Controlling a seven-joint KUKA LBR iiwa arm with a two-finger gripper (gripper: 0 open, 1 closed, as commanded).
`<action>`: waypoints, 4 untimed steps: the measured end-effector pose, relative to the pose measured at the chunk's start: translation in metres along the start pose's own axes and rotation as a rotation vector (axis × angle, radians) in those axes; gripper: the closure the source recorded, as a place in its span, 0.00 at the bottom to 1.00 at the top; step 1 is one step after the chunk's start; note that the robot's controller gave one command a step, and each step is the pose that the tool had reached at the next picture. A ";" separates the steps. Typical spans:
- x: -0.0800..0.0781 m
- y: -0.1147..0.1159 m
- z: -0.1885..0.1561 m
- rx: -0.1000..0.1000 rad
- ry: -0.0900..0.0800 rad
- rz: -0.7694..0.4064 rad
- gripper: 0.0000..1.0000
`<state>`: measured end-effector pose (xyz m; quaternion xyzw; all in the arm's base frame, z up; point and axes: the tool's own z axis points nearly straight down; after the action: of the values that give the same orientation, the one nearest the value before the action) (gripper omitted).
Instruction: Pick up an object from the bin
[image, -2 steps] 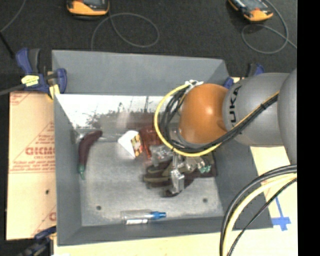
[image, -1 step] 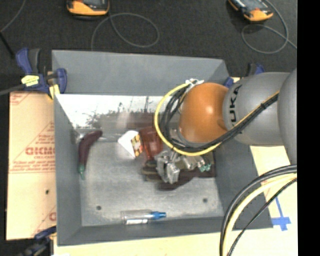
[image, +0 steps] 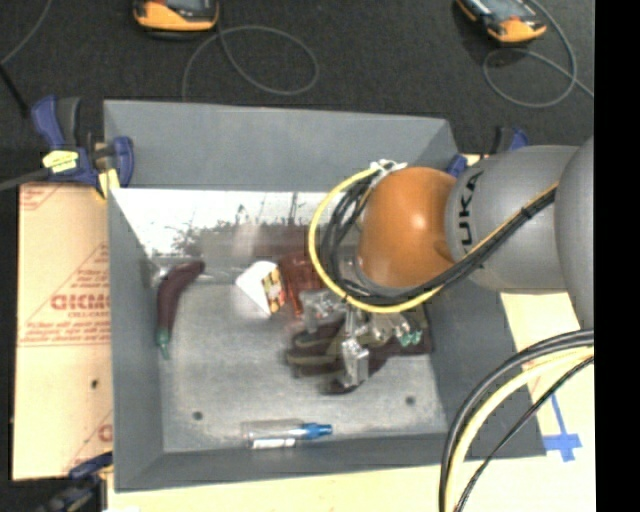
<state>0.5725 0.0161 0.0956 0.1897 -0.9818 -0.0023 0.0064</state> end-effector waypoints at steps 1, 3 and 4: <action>-0.002 -0.001 -0.001 0.003 -0.009 0.001 1.00; 0.002 -0.001 -0.008 0.002 -0.008 0.009 1.00; 0.011 -0.003 -0.025 0.002 -0.009 0.056 1.00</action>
Offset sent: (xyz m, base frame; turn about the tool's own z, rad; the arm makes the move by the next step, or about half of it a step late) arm 0.0000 0.0000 0.0000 0.0000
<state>0.5635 0.0089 0.1204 0.1620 -0.9868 -0.0020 0.0020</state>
